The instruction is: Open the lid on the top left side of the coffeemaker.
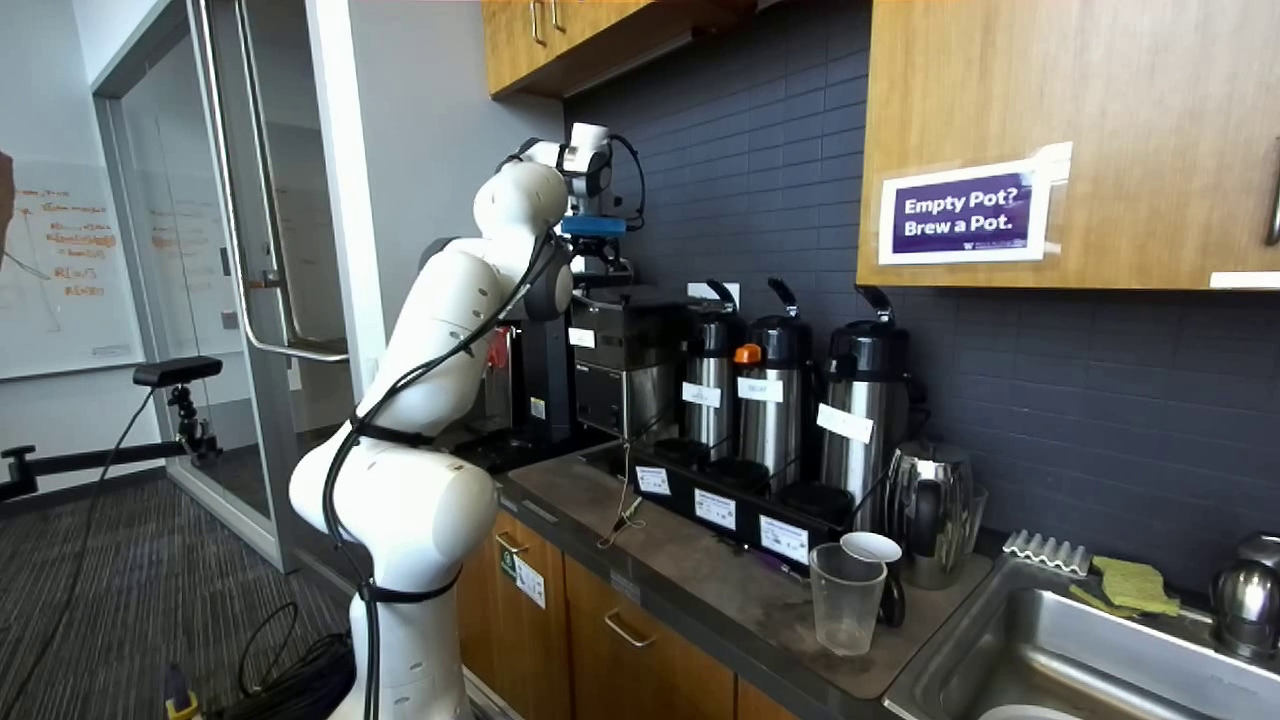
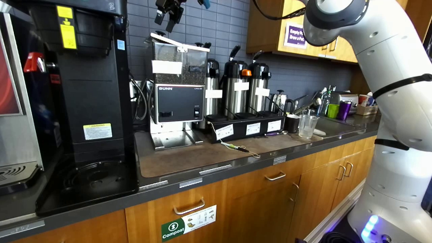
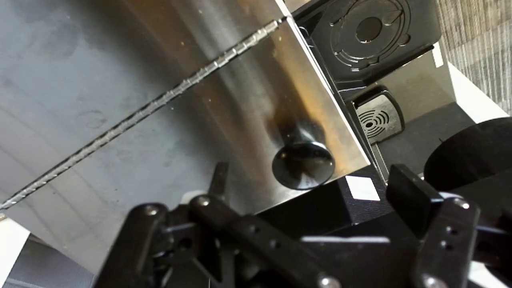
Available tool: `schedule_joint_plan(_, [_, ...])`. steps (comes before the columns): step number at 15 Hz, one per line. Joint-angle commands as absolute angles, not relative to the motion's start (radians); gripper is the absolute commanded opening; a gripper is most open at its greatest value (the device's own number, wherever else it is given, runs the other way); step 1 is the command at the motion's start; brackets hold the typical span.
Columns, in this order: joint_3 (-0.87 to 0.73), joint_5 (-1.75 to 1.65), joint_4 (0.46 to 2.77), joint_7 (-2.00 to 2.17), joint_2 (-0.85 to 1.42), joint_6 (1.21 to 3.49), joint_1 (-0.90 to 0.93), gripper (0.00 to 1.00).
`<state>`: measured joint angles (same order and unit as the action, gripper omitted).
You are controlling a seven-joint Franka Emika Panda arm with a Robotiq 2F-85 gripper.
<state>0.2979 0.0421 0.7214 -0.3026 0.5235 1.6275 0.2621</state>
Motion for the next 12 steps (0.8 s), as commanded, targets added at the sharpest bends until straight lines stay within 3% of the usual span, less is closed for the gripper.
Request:
schedule_joint_plan(1, [0.310,0.070,0.731,-0.331,0.522,1.640,0.245,1.00])
schedule_joint_plan(12, [0.314,0.087,0.727,-0.347,0.551,1.638,0.246,1.00])
